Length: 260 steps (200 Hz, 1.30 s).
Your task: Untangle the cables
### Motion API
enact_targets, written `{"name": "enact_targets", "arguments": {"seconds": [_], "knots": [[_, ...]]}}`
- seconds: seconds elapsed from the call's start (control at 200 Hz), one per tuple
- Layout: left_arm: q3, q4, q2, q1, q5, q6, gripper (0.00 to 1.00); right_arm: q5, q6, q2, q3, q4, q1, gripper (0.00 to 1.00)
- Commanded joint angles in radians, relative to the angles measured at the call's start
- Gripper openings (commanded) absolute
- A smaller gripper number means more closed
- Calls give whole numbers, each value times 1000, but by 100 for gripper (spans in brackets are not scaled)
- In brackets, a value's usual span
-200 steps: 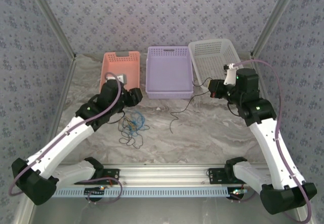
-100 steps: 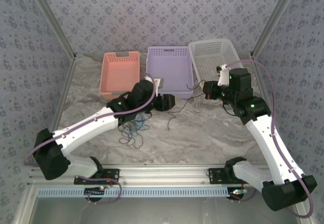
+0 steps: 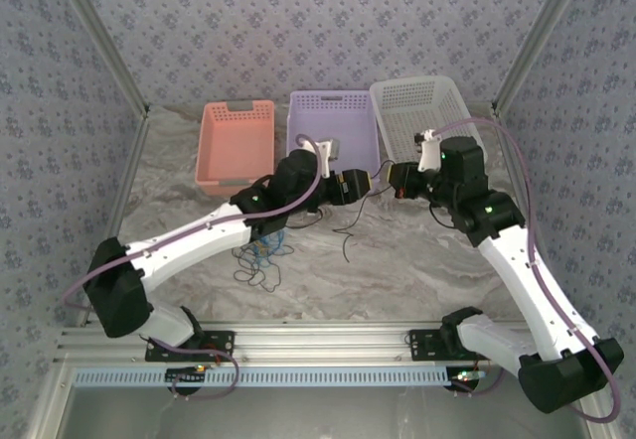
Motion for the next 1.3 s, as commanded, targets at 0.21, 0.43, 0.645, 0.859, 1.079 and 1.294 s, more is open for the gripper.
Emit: {"name": "enact_targets", "arguments": {"seconds": [0.21,0.43,0.645,0.859,1.079,1.294], "knots": [[178,-37,45,54,17,15,0,-16,-12,-47,-39,5,16,0],[505,-228,140,184,147,66,0,-93,-53,-37,-59,32,42,0],[905,-356,347,208,289,87,0,-100,-90,6,-55,41,169,0],[1242,-498,557,208,352,66,0,-41,-33,10,-32,60,177,0],[1198,-679,460,166,170,199,57,-85,69,72,173,-33,19,0],[679,-513,81,164,-85,197,99,-70,79,162,367,-154,-101,0]]}}
